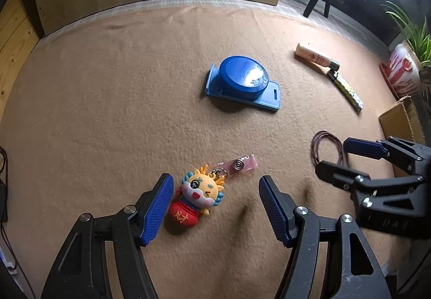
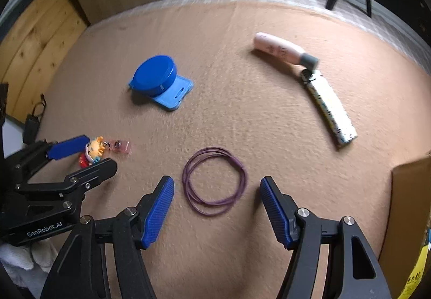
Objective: Organize objects
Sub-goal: 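Grasp the lion keychain with the left gripper while the right grasps the purple cord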
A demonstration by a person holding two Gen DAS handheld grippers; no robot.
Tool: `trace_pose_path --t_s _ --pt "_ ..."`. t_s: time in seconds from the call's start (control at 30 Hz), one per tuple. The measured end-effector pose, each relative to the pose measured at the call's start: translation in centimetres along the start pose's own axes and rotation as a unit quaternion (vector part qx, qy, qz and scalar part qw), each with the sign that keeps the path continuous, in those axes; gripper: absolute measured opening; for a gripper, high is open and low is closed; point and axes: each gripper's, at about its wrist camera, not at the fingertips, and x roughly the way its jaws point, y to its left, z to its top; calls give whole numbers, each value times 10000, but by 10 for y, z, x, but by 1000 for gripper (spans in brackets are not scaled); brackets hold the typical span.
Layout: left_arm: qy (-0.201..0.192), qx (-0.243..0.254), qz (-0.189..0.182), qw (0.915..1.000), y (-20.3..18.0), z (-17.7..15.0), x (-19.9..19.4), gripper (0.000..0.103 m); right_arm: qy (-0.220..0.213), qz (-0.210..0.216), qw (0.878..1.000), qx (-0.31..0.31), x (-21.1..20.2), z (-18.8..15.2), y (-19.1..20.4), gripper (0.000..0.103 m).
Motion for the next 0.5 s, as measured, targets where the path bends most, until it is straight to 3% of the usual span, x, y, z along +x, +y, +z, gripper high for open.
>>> trace_pose_path --t_s 0.13,0.3,0.4,0.5 --pt "-70 87 19 9999 -1 -1 1 63 31 -262 9992 -308 3 0 10 64" --pt "-134 97 113 9998 6 -2 -1 38 63 -473 9970 -613 4 -6 18 64" --pt "-133 107 81 9998 8 -4 -3 38 31 -524 9964 -665 2 -10 18 61" --pt "-141 120 96 9998 7 -7 -4 37 10 -532 9964 -663 -2 -13 16 49"
